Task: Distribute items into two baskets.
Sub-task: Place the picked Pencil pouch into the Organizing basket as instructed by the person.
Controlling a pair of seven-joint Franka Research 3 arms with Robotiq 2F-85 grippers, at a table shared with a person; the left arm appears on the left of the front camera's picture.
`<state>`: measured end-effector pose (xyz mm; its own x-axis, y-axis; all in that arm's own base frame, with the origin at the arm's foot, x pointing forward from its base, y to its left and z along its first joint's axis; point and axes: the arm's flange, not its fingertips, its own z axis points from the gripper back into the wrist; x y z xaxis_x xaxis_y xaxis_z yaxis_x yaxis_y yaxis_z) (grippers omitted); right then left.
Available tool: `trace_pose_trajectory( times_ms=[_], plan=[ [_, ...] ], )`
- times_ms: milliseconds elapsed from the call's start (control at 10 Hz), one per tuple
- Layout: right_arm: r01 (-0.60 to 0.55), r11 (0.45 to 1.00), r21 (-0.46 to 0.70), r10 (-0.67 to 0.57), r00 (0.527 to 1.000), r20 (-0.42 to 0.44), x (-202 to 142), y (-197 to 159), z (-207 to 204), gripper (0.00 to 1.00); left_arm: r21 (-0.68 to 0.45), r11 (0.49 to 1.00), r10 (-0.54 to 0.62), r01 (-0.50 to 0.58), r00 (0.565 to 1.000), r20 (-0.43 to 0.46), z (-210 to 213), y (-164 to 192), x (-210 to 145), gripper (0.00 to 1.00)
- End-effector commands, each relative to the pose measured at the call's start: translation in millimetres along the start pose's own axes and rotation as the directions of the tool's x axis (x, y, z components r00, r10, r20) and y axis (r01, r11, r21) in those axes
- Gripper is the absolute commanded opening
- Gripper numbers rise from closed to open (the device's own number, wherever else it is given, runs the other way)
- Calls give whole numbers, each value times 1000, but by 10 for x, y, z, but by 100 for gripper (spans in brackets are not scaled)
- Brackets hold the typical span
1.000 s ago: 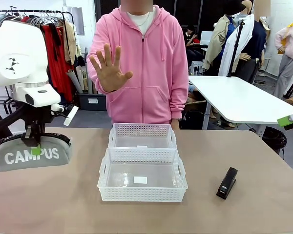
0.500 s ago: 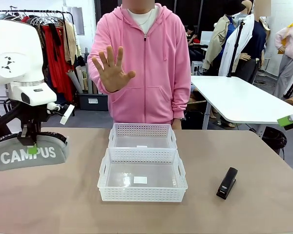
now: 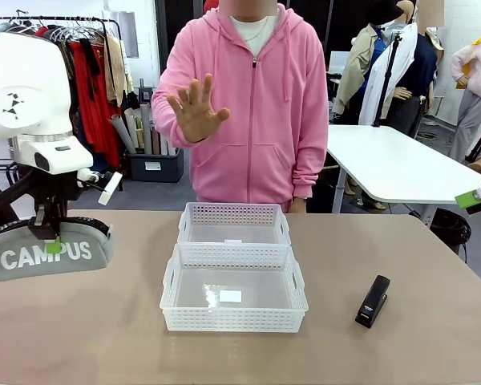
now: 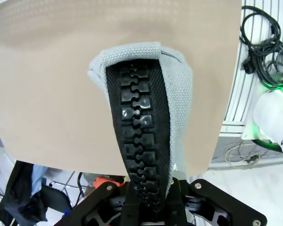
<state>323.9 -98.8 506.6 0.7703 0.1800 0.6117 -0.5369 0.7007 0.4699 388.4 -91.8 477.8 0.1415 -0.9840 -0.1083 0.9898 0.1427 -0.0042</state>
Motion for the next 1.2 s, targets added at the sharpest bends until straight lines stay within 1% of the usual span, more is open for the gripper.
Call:
trace_pose_trajectory(
  times_ms=[0,1100],
  plan=[
    [-10,1000,10,10,1000,13,16,3,6,100,4,1000,1,-1,1000,-9,12,-20,-43,0],
    [-10,1000,10,10,1000,13,16,3,6,100,4,1000,1,-1,1000,-9,12,-20,-43,0]
  ],
)
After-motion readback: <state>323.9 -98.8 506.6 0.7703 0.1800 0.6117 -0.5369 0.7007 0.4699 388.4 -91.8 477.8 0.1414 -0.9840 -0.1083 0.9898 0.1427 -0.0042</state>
